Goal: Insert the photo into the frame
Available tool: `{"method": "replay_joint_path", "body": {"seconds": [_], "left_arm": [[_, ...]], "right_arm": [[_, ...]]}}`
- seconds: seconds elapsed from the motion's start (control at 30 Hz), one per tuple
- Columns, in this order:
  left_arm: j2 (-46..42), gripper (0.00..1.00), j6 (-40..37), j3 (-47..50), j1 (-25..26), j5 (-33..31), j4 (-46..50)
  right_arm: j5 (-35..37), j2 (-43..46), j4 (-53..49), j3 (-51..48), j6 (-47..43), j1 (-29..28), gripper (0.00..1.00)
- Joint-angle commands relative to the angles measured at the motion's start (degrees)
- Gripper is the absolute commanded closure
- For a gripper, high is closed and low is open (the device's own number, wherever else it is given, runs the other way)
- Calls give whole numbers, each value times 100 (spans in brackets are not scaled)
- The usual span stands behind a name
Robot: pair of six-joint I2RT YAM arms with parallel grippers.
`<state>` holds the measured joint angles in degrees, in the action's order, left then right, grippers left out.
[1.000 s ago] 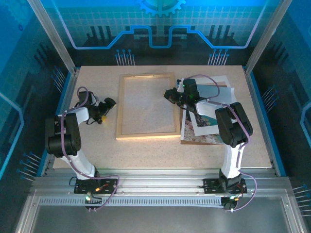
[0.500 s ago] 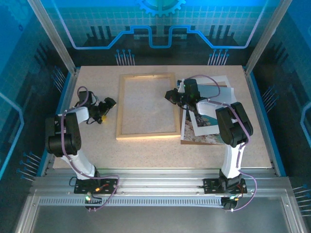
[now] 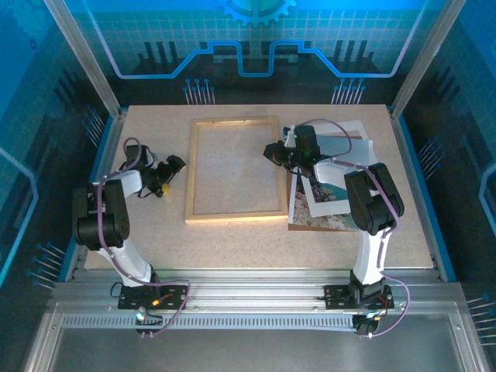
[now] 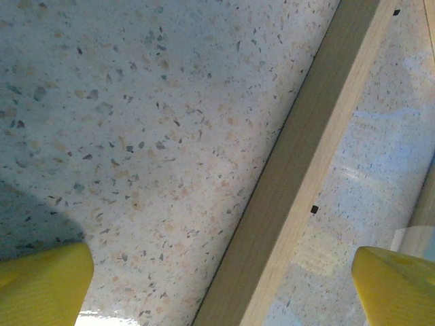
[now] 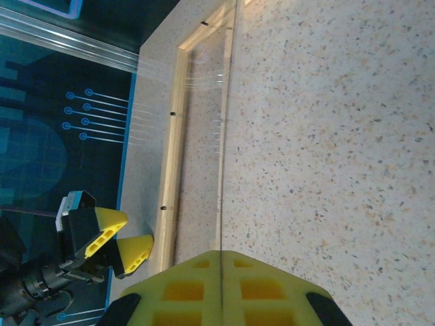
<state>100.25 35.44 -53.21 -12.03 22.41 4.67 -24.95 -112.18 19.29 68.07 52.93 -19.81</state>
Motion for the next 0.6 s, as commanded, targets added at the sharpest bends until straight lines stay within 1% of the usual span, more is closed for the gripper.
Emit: {"method": "replay_joint_path", "body": {"seconds": [0.0,0.27,0.47,0.53,0.57], "left_arm": [[78,1,-166,-181,52,171,166],[130,1,-164,-216,61,201,166],[133,1,-172,-225,69,209,177],[134,1,-187,-228,67,212,184],[143,1,-186,-225,70,209,185]], "right_arm": [[-55,15,536,-134,57,14,100],[47,-117,1112,-391,432,-65,100],[-6,-225,1116,-313,499,-126,100],[14,-219,1096,-312,500,-132,98],[16,-220,1085,-312,499,-125,95]]}}
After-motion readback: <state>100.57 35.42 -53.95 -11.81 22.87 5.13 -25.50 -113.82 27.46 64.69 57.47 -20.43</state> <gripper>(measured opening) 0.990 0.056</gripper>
